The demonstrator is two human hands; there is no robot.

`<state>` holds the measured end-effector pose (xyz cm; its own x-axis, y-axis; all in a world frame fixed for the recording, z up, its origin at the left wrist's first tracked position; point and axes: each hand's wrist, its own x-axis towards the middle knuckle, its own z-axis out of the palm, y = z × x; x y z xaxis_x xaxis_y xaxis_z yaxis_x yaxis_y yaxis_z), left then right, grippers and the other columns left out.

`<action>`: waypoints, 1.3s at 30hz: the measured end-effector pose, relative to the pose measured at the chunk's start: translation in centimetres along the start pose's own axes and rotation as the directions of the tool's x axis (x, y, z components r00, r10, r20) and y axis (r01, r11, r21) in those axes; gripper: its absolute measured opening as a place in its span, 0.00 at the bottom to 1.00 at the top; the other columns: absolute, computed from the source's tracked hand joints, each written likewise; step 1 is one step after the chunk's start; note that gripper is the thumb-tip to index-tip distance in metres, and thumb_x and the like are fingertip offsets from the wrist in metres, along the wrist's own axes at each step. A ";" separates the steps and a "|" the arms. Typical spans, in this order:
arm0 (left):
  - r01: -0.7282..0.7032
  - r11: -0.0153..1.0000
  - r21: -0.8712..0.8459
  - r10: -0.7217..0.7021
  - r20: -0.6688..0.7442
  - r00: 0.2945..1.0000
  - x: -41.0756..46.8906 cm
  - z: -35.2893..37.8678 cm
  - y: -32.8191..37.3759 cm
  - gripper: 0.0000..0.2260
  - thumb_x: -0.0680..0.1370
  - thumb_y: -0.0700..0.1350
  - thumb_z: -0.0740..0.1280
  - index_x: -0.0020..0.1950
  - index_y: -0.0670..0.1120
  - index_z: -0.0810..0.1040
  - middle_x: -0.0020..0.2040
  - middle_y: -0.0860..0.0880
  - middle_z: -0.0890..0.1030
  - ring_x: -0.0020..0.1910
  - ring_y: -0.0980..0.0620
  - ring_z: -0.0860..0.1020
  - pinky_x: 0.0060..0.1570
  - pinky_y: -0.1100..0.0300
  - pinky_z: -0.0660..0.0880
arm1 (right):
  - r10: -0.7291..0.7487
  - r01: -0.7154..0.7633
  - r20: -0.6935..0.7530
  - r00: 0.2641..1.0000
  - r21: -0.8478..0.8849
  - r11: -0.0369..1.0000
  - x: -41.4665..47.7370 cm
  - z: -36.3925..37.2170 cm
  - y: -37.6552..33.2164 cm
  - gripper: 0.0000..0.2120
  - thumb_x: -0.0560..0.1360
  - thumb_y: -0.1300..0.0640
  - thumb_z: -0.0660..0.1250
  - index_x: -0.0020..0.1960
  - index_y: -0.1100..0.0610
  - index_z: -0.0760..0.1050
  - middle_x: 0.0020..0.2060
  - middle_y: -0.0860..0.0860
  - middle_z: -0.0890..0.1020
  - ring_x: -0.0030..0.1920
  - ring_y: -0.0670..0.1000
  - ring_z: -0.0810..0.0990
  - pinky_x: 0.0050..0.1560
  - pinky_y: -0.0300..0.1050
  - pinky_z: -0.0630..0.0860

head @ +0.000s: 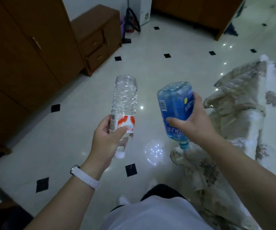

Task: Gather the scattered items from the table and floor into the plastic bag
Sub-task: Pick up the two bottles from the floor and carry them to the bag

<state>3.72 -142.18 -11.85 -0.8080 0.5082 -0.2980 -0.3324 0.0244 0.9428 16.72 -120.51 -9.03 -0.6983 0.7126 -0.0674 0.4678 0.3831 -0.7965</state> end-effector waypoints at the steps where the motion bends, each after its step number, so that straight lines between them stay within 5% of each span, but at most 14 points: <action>1: -0.002 1.000 0.015 0.002 0.006 1.000 1.5 0.3 0.2 0.14 0.76 0.33 0.68 0.55 0.50 0.79 0.44 0.51 0.86 0.41 0.49 0.84 0.44 0.46 0.81 | 0.013 -0.013 -0.007 1.000 -0.004 1.000 1.2 0.1 0.3 0.44 0.62 0.47 0.79 0.71 0.44 0.57 0.60 0.42 0.74 0.58 0.47 0.76 0.61 0.51 0.75; 10: 0.000 0.993 0.114 -0.004 0.039 0.999 15.9 6.8 3.8 0.14 0.77 0.32 0.68 0.53 0.52 0.78 0.41 0.55 0.86 0.39 0.55 0.84 0.39 0.54 0.82 | 0.094 -0.089 -0.039 0.995 0.128 0.988 15.0 0.7 2.8 0.42 0.60 0.46 0.79 0.67 0.41 0.59 0.59 0.43 0.75 0.57 0.46 0.77 0.60 0.53 0.76; 17: -0.076 0.989 0.130 0.066 0.081 0.994 27.0 14.6 8.7 0.14 0.76 0.33 0.69 0.54 0.52 0.79 0.43 0.54 0.86 0.40 0.53 0.84 0.36 0.56 0.81 | 0.043 -0.027 -0.103 0.994 0.156 0.987 26.9 -4.6 2.0 0.39 0.62 0.50 0.79 0.62 0.37 0.57 0.54 0.35 0.73 0.53 0.36 0.75 0.46 0.32 0.69; 23: -0.076 0.990 0.115 0.056 0.164 0.985 34.8 20.6 10.8 0.15 0.75 0.35 0.72 0.59 0.49 0.79 0.50 0.47 0.85 0.47 0.44 0.84 0.40 0.50 0.82 | 0.073 -0.045 -0.188 0.979 0.152 0.987 33.6 -8.7 2.9 0.39 0.62 0.50 0.80 0.62 0.38 0.58 0.54 0.38 0.74 0.53 0.38 0.76 0.48 0.35 0.71; 28: -0.055 0.990 0.127 0.020 0.264 0.964 41.7 25.8 11.0 0.14 0.76 0.34 0.69 0.57 0.49 0.79 0.44 0.51 0.86 0.41 0.49 0.84 0.34 0.55 0.80 | 0.165 -0.124 -0.245 0.955 0.176 0.977 39.2 -10.7 5.9 0.40 0.62 0.49 0.79 0.65 0.38 0.58 0.57 0.40 0.74 0.56 0.41 0.77 0.55 0.43 0.76; 39: 0.006 0.989 0.146 -0.078 0.493 0.866 61.9 38.5 13.9 0.12 0.76 0.33 0.69 0.55 0.48 0.80 0.44 0.49 0.86 0.40 0.48 0.84 0.36 0.55 0.80 | 0.316 -0.288 -0.426 0.847 0.132 0.949 56.6 -16.4 7.2 0.43 0.60 0.45 0.78 0.68 0.41 0.59 0.57 0.39 0.74 0.56 0.43 0.77 0.59 0.53 0.77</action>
<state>-32.22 -77.25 -11.45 -0.4339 0.8632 -0.2582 -0.2623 0.1532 0.9527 -10.54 -67.77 -8.74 -0.2127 0.9757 -0.0528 0.5735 0.0809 -0.8152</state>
